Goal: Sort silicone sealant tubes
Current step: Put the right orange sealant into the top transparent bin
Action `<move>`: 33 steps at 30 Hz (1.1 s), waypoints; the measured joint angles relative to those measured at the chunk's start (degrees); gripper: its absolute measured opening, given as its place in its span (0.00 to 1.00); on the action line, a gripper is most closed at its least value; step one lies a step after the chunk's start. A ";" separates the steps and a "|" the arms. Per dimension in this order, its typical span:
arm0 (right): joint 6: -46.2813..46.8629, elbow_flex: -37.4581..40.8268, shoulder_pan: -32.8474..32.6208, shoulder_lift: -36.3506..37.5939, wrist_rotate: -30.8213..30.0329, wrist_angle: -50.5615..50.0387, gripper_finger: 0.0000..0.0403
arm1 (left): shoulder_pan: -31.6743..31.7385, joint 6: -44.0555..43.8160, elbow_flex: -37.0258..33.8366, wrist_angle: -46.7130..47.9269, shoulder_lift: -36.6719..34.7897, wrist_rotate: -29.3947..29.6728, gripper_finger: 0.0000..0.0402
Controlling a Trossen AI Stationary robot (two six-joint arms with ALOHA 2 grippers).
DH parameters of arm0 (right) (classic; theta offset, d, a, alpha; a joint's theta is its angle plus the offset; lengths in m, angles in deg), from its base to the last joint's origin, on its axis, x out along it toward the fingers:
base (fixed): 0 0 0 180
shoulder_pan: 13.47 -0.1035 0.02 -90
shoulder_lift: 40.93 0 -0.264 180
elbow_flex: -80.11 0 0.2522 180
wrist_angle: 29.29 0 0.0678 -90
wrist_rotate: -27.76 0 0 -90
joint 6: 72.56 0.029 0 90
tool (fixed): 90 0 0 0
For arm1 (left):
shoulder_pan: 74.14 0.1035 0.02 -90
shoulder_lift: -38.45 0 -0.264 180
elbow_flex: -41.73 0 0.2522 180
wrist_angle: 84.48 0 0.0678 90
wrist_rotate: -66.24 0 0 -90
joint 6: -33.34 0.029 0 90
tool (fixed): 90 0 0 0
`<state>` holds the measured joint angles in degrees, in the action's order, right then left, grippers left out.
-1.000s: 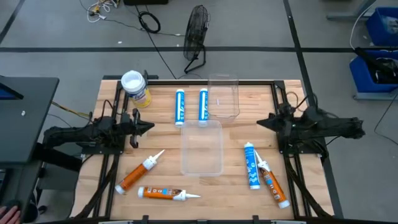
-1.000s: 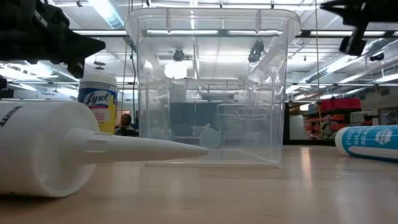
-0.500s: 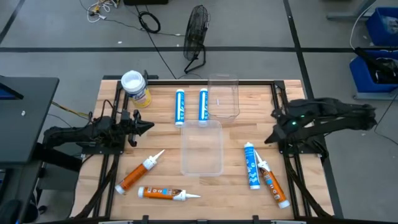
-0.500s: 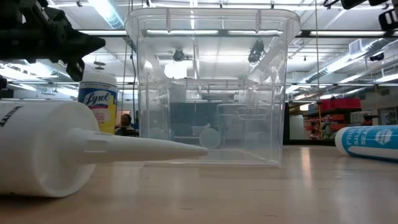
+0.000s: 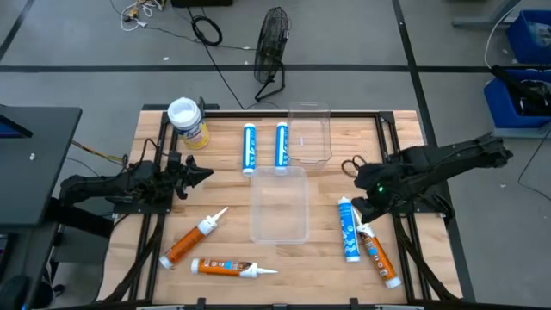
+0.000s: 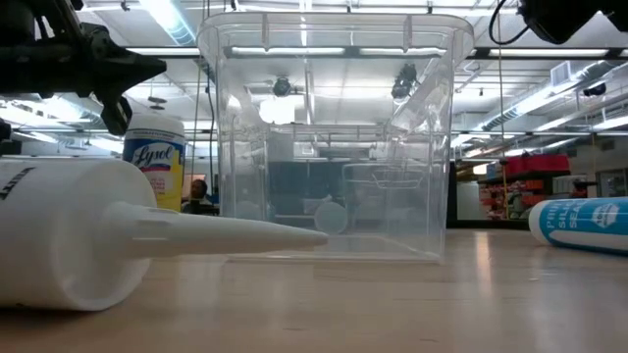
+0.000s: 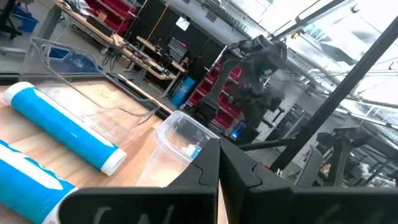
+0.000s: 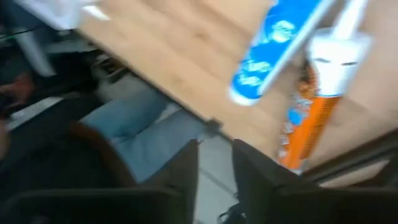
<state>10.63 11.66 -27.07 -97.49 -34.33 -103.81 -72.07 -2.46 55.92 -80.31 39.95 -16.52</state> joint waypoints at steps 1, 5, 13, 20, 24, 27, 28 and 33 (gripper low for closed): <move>0.20 0.00 -1.00 -0.77 -0.85 -0.73 0.33 | 0.01 -0.01 0.02 0.00 0.00 0.00 0.01; 0.23 0.00 -4.66 -3.88 -4.69 -2.66 0.51 | 0.00 0.00 0.02 0.02 0.00 0.00 0.01; 0.45 2.72 -11.30 -10.30 -3.87 -7.04 0.62 | 0.01 0.23 0.02 0.02 0.00 0.01 0.01; 4.30 4.84 -14.91 -14.00 -9.88 -2.63 0.61 | -0.01 -1.04 0.01 0.06 0.00 0.17 0.01; 5.08 7.98 -15.20 -15.77 -10.10 4.19 0.61 | 0.01 -1.06 0.02 0.15 -0.02 0.20 0.01; 5.67 9.81 -15.23 -17.01 -11.09 4.98 0.61 | -0.01 -1.08 0.00 0.17 -0.02 0.20 0.01; 5.73 10.13 -15.37 -17.24 -11.54 4.74 0.61 | 0.01 -1.09 0.02 0.15 -0.02 0.20 0.01; 6.99 10.73 -16.52 -17.33 -14.06 5.44 0.61 | 0.00 -2.59 0.02 0.16 -0.01 0.20 0.01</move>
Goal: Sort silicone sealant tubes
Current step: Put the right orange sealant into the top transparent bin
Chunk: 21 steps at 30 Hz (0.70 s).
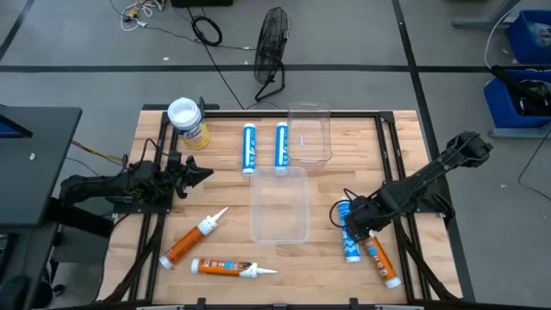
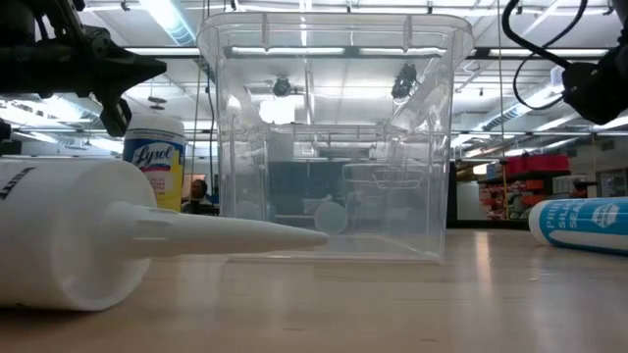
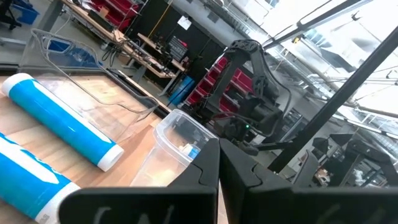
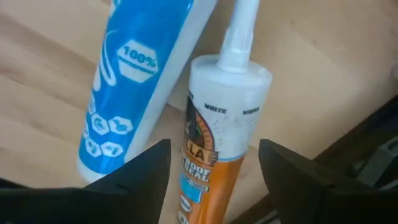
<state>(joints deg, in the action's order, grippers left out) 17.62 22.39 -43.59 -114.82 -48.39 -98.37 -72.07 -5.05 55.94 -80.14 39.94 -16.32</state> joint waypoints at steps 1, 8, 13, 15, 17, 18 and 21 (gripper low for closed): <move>0.33 0.00 -0.16 0.00 -0.41 0.23 0.61 | -0.01 0.00 0.00 -0.01 0.01 0.00 0.01; 2.19 2.05 -0.52 -0.22 -1.41 3.93 0.66 | -0.01 0.00 -0.02 -0.01 -0.01 0.00 0.01; 3.66 4.31 -0.49 -0.22 -0.82 6.50 0.73 | 0.00 -0.01 0.00 -0.01 -0.01 -0.01 0.01; 3.63 4.91 -0.49 -0.22 -0.98 6.45 0.75 | 0.01 -0.02 -0.02 -0.01 0.01 -0.02 0.01; 3.14 5.57 -0.50 -0.22 -1.16 6.73 0.76 | -0.01 -0.02 -0.02 -0.01 -0.01 0.00 0.01; 2.74 6.08 -0.61 -0.22 -1.19 7.03 0.76 | -0.01 -0.02 -0.02 -0.01 -0.01 -0.02 0.01; 2.57 8.21 -1.32 -0.20 -0.69 8.69 0.76 | -0.01 -0.02 -0.02 -0.01 -0.01 -0.01 0.01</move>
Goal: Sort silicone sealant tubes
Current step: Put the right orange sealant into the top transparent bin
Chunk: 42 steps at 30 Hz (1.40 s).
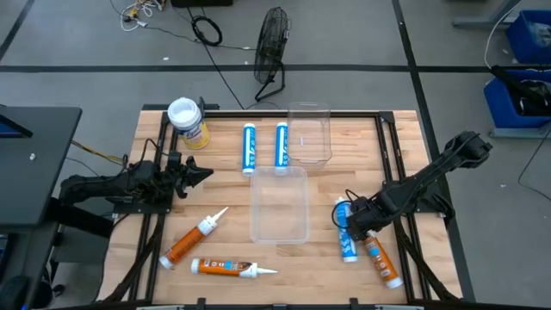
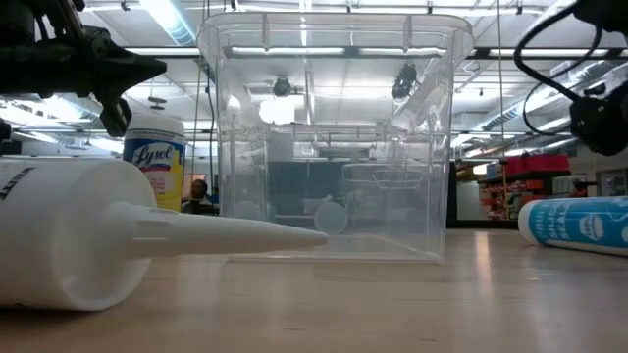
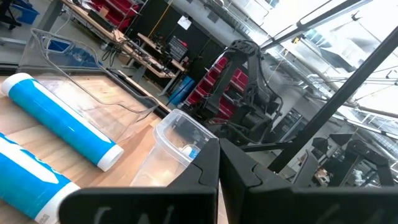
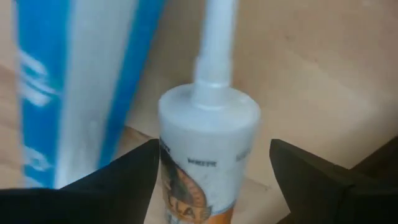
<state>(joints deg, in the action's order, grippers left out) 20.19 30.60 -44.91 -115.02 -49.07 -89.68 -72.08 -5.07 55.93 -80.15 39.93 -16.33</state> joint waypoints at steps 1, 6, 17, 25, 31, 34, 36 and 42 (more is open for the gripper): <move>0.11 0.73 -0.21 0.00 0.43 1.08 0.76 | 0.00 0.00 0.01 0.00 0.00 0.01 0.01; 2.93 3.57 -1.21 0.00 0.81 6.35 0.73 | 0.00 0.00 0.00 0.00 0.00 0.01 0.01; 4.46 6.65 -1.43 -0.17 0.57 10.37 0.59 | 0.01 0.02 0.02 -0.22 0.01 0.00 0.01; 1.99 4.52 -1.45 -0.46 -2.18 10.58 0.52 | 0.01 0.01 0.02 -1.84 0.00 0.03 0.01; 1.01 1.53 -1.43 -0.44 -4.67 7.98 0.52 | 0.00 -5.99 0.02 -3.73 0.00 0.51 0.01; -0.47 -1.07 -1.43 -0.44 -6.10 2.74 0.52 | 0.00 -9.36 0.02 -3.72 0.00 0.57 0.01; -1.78 -3.34 -1.43 -0.44 -7.38 -1.76 0.52 | 0.01 -10.72 0.02 -4.02 0.00 0.63 0.01; -4.96 -10.84 -1.38 0.30 -13.08 -13.62 0.52 | 0.00 -14.95 0.02 -7.97 0.02 3.29 0.01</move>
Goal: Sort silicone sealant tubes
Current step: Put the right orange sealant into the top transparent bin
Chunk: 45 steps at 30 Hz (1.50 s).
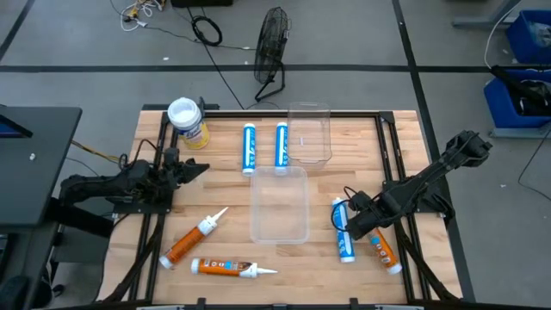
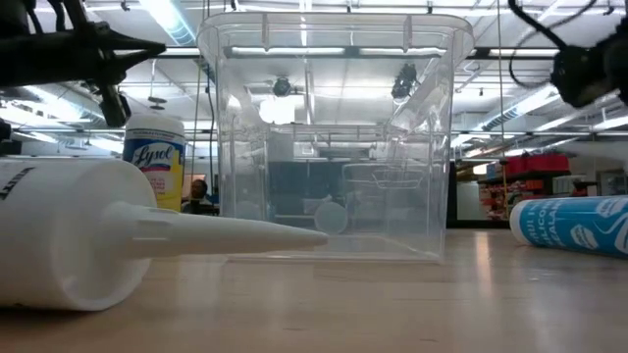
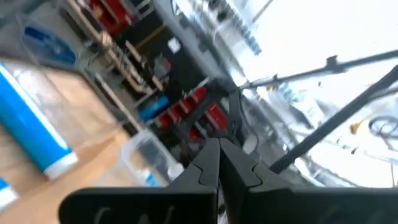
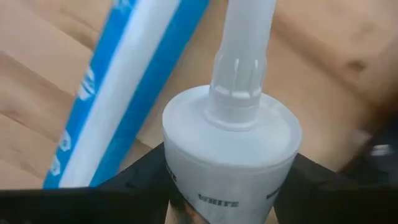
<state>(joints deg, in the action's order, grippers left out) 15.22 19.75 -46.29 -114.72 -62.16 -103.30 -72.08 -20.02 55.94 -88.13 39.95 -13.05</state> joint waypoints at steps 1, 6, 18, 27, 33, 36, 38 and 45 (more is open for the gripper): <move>-0.10 -1.37 0.10 0.18 -1.29 -1.84 0.52 | 0.01 -0.06 0.00 -0.94 -0.02 0.32 0.01; -0.18 -7.96 0.59 0.66 -6.99 -9.94 0.52 | 0.02 0.04 0.07 -2.60 -0.02 0.66 0.01; -6.13 -17.88 5.22 0.71 -17.00 -16.18 0.52 | 0.01 8.72 9.58 -2.67 4.50 1.03 0.19; -15.31 -25.55 8.35 0.73 -25.86 -18.18 0.52 | 0.00 22.90 23.94 -2.21 18.99 1.27 0.41; -21.99 -30.94 10.35 0.73 -31.16 -18.12 0.52 | 0.00 29.70 32.68 -0.53 31.11 -0.07 0.43; -25.70 -33.64 11.25 0.73 -34.01 -18.05 0.52 | 0.00 31.95 35.59 -0.38 35.79 -0.08 0.42; -27.50 -35.25 12.03 0.73 -35.99 -18.04 0.52 | 0.00 33.94 37.02 -0.47 37.98 -0.08 0.42; -31.25 -39.18 14.36 0.73 -46.08 -17.49 0.52 | 0.00 34.54 38.47 -0.41 40.97 -0.08 0.42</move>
<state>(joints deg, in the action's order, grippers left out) -16.03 -19.43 -31.92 -113.99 -108.23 -120.78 -72.08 14.51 94.41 -88.54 80.92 -13.13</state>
